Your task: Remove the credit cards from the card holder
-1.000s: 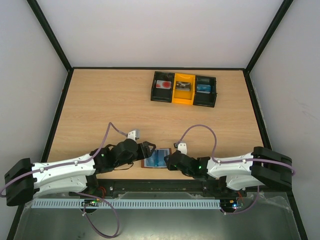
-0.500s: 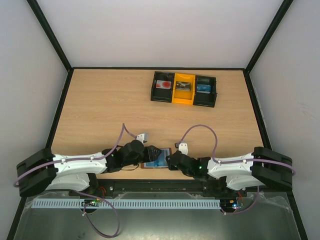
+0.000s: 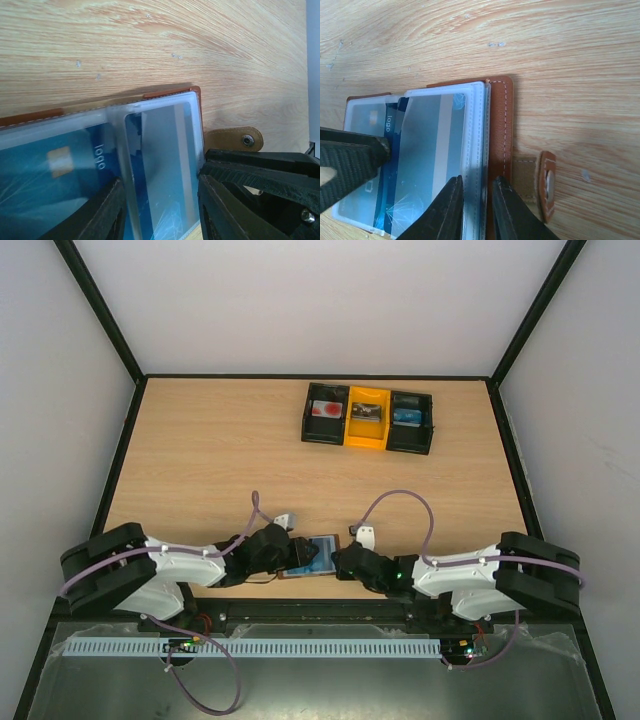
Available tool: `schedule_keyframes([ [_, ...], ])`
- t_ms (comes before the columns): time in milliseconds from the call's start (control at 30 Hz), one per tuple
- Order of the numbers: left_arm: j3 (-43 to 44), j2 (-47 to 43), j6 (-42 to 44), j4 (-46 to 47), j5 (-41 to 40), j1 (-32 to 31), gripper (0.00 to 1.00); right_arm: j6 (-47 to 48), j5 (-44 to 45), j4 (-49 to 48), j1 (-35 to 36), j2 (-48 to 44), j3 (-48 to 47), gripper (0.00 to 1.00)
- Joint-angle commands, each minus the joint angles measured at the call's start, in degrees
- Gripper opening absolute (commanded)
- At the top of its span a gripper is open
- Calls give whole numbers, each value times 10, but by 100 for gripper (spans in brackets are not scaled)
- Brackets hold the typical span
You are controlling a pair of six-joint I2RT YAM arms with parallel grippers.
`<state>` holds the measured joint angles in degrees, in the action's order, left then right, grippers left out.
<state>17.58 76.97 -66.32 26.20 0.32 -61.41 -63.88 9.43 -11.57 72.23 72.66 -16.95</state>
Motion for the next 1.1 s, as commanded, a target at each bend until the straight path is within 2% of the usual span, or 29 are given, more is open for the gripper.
schedule_keyframes([
  [0,-13,31,0,43,12,4,40,-7,-9,16,2,30,6,17],
  [233,-14,44,-5,47,12,3,41,-13,-11,4,2,20,16,8],
  [500,-21,39,-8,49,14,3,41,3,32,80,2,-67,-12,9],
  [700,-25,20,-9,34,5,3,41,9,52,49,2,-119,6,10],
  [1067,-2,-43,7,-38,-14,4,49,13,4,-17,2,-69,-16,9],
])
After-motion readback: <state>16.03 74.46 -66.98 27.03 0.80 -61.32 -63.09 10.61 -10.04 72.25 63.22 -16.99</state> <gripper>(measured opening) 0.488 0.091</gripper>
